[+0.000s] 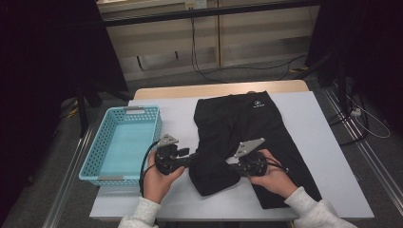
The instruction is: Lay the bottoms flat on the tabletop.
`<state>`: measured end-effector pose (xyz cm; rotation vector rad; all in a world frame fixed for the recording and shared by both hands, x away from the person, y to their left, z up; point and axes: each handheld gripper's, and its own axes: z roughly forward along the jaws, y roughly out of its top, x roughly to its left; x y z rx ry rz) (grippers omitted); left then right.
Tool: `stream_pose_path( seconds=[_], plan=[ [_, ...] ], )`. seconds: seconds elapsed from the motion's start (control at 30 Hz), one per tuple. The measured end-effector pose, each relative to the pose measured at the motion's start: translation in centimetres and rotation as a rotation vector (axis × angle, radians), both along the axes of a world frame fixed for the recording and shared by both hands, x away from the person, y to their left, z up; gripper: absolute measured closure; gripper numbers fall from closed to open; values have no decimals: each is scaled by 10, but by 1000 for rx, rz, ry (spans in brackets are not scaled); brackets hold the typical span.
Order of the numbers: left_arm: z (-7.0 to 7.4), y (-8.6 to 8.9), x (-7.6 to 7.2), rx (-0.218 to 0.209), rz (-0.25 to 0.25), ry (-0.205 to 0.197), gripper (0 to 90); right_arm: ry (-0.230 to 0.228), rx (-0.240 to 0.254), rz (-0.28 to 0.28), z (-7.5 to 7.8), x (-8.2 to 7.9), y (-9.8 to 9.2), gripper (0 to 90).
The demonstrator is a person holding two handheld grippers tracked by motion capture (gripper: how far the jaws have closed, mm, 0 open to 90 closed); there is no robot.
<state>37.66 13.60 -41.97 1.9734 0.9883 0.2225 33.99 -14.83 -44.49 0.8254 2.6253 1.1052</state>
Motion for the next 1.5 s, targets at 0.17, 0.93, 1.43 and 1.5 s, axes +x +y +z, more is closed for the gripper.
stream_pose_path(
  seconds=[0.17, 0.93, 1.43, 1.5],
  plan=[
    [-10, -3, 15, 23, 47, 22, 506, -7, 8, 2, 2, -13, -20, 897],
    [-42, -38, 33, 20, -23, 97, 889, -91, 100, -83, 15, -2, -8, 514],
    [-22, -32, 26, -52, -55, 4, 890, -60, 13, -97, -7, 31, 34, 889],
    [-22, -29, 27, -55, -40, -5, 881, -59, 27, -102, -1, 30, 28, 889]
  ],
)
